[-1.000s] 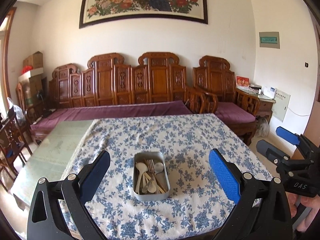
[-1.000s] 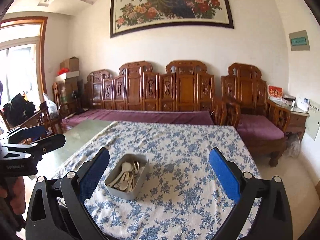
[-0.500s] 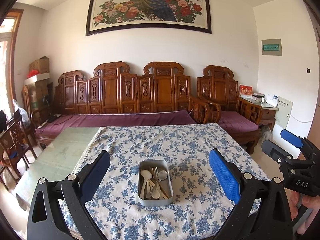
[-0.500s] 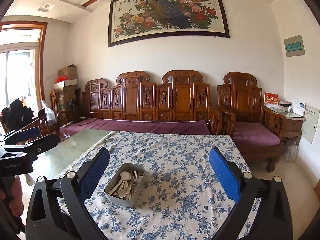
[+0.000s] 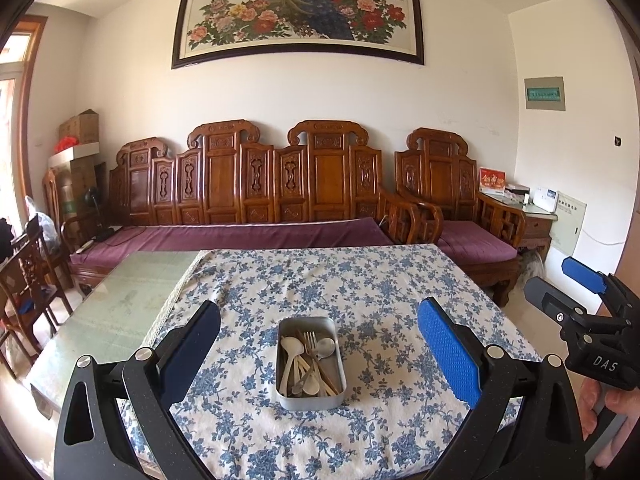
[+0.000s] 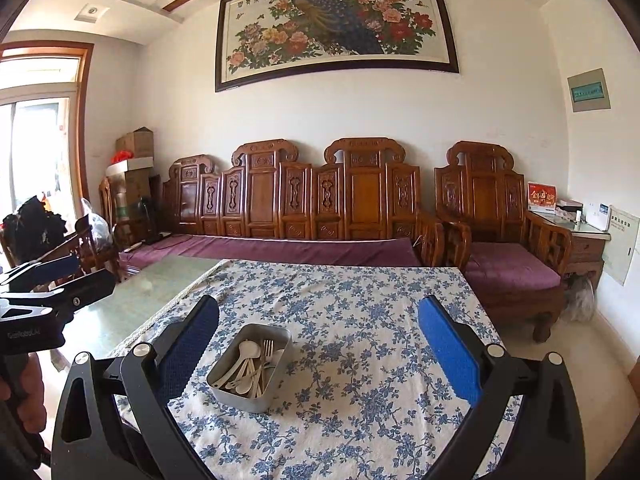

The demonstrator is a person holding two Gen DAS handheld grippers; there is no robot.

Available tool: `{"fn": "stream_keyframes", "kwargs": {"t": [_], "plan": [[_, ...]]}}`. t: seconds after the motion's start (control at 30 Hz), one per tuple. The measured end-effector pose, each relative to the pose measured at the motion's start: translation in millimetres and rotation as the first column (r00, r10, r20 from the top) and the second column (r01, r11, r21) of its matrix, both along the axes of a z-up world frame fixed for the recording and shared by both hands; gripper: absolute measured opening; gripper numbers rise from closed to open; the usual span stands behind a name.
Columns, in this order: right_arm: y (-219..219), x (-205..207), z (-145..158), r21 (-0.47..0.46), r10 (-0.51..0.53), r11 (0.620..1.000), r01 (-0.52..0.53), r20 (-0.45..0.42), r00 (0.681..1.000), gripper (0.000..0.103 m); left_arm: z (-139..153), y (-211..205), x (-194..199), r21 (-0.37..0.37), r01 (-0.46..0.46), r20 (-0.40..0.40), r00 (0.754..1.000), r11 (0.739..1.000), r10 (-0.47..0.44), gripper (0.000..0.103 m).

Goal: Organize utensils

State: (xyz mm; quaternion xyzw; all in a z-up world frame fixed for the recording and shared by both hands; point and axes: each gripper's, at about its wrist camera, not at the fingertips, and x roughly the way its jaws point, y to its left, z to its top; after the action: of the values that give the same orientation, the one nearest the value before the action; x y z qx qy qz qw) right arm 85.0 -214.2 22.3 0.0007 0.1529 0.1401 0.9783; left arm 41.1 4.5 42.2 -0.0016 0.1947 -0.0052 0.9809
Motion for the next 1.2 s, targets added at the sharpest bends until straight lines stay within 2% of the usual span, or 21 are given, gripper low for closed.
{"fn": "stream_keyframes", "kwargs": {"t": [1.2], "plan": [[-1.6,4.5,-11.2,0.008,-0.002,1.0,0.002,-0.018,1.0,0.1,-12.9,2.3,9.0,-0.019,-0.003,-0.027,1.0,1.0,0.002,0.095]]}}
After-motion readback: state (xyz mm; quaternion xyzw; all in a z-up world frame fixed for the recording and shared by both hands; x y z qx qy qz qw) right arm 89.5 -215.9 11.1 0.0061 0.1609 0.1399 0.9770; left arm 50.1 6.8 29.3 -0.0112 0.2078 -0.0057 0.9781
